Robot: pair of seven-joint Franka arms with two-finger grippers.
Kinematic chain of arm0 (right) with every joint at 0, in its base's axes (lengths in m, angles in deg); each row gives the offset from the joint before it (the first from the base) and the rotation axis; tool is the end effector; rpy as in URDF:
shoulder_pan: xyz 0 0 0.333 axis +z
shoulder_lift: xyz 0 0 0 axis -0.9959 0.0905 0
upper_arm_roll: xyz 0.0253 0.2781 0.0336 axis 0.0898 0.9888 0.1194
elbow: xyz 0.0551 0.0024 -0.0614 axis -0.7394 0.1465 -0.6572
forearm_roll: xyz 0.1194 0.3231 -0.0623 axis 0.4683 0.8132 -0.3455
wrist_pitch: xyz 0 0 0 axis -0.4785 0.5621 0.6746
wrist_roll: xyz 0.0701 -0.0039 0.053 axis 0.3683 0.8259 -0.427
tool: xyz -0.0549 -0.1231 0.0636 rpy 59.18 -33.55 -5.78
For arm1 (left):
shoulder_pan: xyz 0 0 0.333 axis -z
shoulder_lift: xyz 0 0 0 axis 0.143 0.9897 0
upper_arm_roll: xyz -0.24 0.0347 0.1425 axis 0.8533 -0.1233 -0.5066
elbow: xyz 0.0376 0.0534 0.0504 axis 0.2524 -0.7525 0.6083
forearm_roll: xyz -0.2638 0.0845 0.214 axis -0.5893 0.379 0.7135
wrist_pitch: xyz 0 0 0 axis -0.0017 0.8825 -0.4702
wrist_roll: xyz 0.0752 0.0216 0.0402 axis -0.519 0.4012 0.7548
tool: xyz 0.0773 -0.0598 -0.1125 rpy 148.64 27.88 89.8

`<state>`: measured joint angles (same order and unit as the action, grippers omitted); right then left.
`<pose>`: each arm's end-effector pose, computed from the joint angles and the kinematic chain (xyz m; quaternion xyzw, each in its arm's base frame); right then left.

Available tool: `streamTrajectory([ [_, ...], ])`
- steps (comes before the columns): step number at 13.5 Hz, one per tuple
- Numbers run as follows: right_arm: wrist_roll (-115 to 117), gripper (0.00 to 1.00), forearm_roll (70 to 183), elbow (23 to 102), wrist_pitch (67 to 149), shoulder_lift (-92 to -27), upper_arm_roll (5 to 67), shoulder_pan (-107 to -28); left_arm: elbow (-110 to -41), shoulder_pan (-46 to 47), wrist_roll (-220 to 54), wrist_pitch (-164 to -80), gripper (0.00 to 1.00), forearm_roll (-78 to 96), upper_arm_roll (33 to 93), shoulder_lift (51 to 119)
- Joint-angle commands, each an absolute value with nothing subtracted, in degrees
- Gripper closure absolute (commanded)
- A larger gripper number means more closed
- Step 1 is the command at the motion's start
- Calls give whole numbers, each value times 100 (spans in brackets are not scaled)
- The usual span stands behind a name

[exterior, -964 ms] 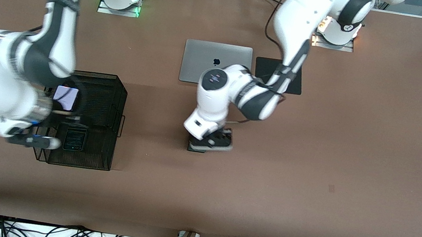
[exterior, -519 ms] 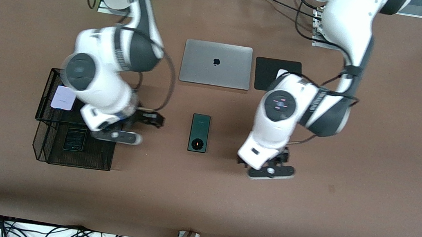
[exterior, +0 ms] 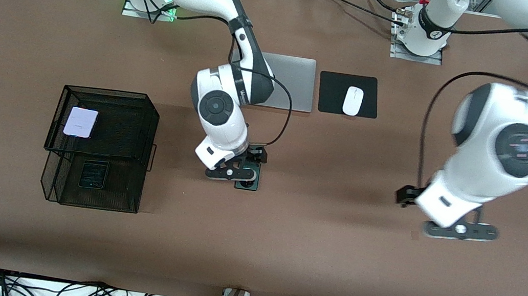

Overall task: Place phones with both arms
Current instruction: 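Grasp the green phone with the right gripper while the left gripper releases it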

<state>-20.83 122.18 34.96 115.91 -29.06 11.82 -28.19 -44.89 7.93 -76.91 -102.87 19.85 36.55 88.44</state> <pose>0.5592 0.4226 0.2001 -0.9975 -0.0417 -0.0240 0.0524 0.6358 -0.1013 0.4270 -0.9982 -0.0319 -0.0108 0.0490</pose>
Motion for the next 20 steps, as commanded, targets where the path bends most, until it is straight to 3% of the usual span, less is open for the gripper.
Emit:
streamTrajectory([
  [1, -1981, 0, 12219, 3497, 11685, -2795, 1262, -2847, -4790, 436, -8385, -9882, 0, 1879, 3740, 8295],
  [8, -1779, 0, 12202, 3646, 12061, -2505, 1271, -2584, -4790, -136, -9152, -9089, 0, 1712, 3740, 7714],
  [20, -1436, 0, 12123, 3778, 12378, -2381, 1271, -2434, -5000, -347, -9055, -8992, 0, 1457, 3897, 7328],
])
